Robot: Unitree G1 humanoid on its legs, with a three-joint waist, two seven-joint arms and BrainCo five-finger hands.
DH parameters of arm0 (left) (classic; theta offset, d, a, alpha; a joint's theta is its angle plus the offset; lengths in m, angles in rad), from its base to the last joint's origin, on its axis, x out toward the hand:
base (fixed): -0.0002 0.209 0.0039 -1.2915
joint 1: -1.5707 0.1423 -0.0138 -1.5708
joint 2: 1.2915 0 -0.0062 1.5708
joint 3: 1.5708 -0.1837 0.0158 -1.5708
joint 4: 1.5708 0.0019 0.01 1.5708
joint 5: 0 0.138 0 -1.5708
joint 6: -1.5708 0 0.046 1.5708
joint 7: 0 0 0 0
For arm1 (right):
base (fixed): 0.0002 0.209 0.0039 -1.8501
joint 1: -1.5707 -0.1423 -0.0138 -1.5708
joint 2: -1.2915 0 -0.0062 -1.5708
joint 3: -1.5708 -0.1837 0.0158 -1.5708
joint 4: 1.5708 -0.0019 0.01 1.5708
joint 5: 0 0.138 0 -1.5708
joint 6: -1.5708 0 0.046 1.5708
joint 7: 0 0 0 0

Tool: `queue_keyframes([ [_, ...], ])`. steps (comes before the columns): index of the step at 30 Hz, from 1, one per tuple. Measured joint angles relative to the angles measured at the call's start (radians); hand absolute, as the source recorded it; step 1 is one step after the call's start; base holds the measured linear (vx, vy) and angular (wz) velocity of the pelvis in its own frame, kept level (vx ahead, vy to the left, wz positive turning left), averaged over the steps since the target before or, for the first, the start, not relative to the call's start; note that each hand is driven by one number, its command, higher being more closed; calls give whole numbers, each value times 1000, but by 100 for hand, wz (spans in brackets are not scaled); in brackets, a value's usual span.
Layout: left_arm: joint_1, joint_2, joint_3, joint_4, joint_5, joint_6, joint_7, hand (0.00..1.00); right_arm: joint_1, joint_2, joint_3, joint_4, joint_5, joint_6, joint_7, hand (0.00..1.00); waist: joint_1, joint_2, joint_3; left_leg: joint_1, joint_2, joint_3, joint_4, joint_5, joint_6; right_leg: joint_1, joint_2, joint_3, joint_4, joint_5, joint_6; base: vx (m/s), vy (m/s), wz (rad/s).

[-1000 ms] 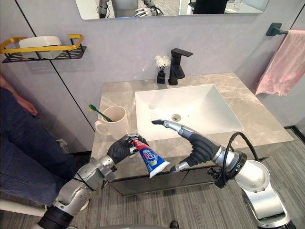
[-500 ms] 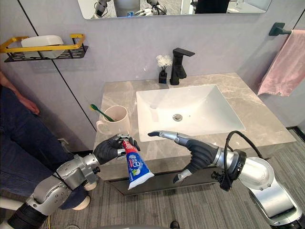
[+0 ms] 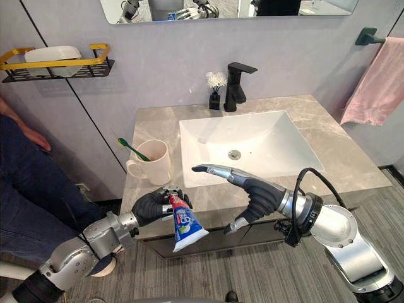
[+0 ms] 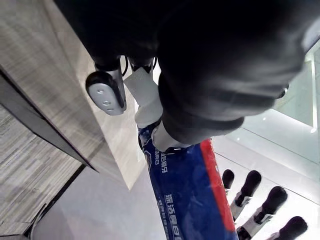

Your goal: Organize washtable

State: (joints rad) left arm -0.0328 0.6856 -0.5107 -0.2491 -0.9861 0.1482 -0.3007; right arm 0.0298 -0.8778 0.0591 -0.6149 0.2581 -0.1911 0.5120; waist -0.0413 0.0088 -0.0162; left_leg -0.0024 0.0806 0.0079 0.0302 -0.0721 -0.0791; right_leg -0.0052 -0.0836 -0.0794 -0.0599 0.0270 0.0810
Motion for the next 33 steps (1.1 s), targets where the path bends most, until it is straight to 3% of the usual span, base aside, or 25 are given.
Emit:
queue_keyframes([
  [13,-44,-22,-141,102,10,31,-3,100,-73,44,85,-38,-34,-36,-37,0,0,1,6,4,1,15,-7,0,0,-1,1,7,-5,0,0,0,0,0],
  [18,-96,-4,-163,102,-3,32,-3,100,-73,3,162,-37,-35,-36,-28,0,1,8,15,5,1,15,-7,0,0,1,0,7,-6,0,0,0,0,0],
  [24,-113,22,-149,99,-2,30,7,100,-71,-41,166,-21,-36,-36,-27,0,0,14,28,10,2,20,-11,0,0,2,1,12,-6,0,0,-2,2,-1],
  [33,-54,20,-63,81,-2,43,-6,100,-20,-41,-84,44,-142,-24,-31,0,-5,16,34,16,5,24,-14,0,0,0,5,22,-4,0,0,-8,1,-2],
])
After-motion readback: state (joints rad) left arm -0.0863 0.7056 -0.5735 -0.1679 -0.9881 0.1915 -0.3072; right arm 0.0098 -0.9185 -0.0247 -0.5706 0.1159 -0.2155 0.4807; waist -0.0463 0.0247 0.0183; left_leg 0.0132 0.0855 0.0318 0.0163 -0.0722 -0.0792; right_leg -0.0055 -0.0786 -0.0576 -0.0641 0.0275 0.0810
